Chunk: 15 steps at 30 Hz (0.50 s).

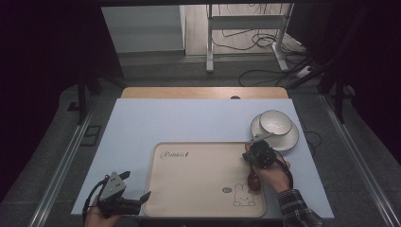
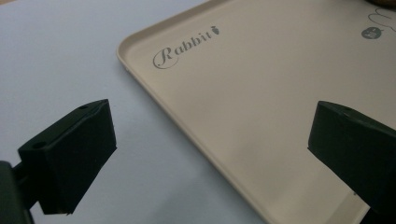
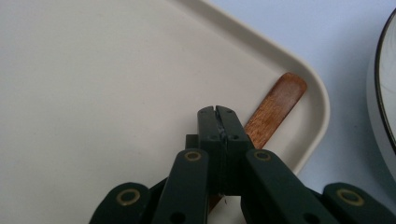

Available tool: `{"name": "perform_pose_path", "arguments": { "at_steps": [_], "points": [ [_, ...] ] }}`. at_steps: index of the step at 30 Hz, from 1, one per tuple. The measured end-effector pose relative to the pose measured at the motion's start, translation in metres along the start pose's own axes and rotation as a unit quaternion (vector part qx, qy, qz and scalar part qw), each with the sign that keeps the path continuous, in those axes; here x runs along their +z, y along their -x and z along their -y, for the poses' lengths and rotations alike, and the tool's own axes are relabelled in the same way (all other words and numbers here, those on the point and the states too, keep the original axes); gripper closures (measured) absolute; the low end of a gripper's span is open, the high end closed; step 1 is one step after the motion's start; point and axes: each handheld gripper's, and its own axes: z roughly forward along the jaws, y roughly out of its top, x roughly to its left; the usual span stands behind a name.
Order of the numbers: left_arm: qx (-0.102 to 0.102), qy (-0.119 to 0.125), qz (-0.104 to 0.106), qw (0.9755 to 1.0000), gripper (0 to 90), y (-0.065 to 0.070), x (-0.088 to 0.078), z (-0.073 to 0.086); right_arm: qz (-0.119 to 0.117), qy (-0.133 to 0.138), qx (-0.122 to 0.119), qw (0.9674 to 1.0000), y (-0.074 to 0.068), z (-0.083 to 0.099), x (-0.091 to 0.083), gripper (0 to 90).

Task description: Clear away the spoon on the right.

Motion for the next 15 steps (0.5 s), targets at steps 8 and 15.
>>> {"name": "perform_pose_path", "arguments": {
  "at_steps": [8, 15],
  "points": [
    [0.000, 0.000, 0.000, 1.0000, 0.7, 0.000, 0.000, 0.000, -0.008, 0.025, -0.008, 0.9996, -0.006, -0.002, -0.009, 87.4],
    [-0.003, 0.001, 0.000, 1.0000, 0.7, 0.000, 0.000, 0.000, -0.011, 0.046, -0.020, 0.9987, -0.012, -0.001, -0.019, 79.4]
  ]
}}
